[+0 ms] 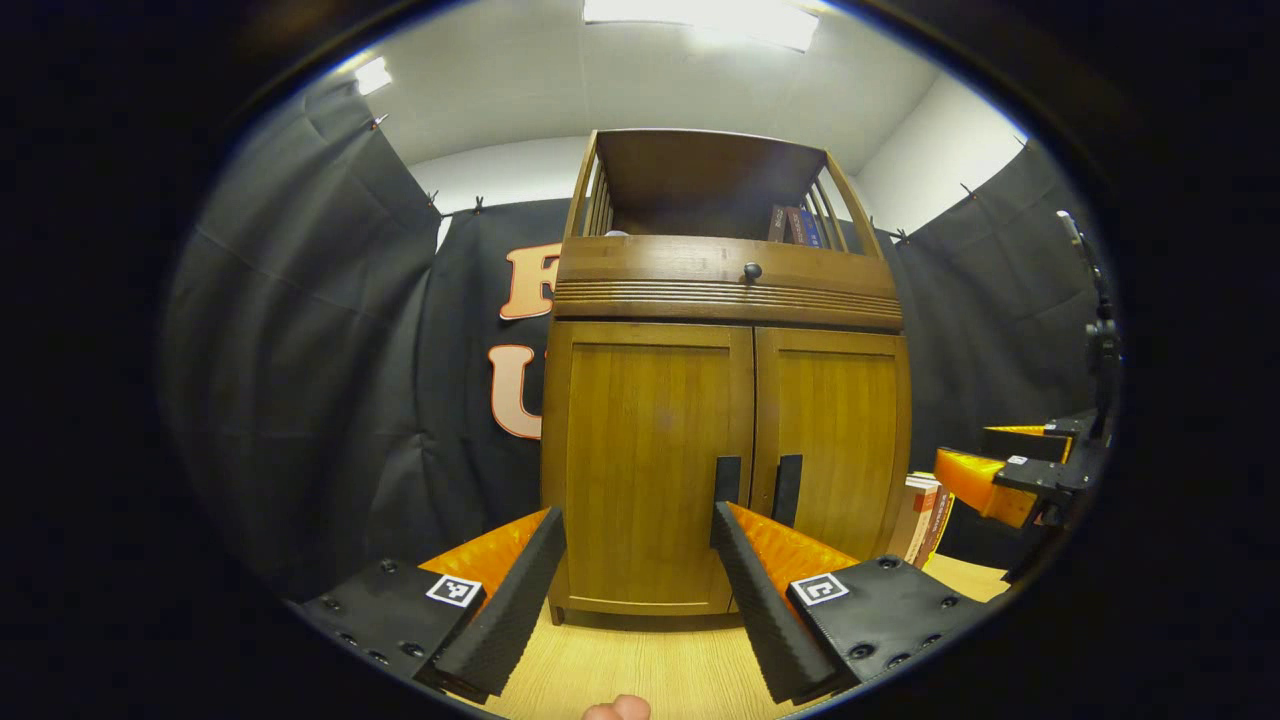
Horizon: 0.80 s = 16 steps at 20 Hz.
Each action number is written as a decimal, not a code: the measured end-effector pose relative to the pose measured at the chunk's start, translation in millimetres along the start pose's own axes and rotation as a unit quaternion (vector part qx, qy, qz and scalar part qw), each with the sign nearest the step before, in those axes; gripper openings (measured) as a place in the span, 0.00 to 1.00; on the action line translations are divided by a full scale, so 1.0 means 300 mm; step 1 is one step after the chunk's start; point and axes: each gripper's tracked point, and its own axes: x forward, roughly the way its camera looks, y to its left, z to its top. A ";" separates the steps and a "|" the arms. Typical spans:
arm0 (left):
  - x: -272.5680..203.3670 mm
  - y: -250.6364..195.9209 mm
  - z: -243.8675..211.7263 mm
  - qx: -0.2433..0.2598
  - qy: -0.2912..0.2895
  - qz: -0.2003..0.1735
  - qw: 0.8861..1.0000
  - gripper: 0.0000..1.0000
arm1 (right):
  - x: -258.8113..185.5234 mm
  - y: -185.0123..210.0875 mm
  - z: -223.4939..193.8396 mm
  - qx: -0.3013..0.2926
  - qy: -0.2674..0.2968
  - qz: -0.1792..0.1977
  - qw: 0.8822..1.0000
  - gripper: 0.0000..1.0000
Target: Open the right door of the double-door shoe cabinet with the right hand, and open the left door with the left hand.
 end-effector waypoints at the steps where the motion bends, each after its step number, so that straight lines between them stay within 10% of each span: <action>1: -0.004 -0.003 -0.001 0.000 -0.001 -0.001 1.000 0.95 | 0.033 0.009 0.005 0.000 -0.004 0.005 1.000 0.94; 16: -0.011 0.059 -0.011 -0.002 0.003 0.017 1.000 0.94 | 0.449 0.203 -0.212 0.039 0.055 0.052 0.996 0.94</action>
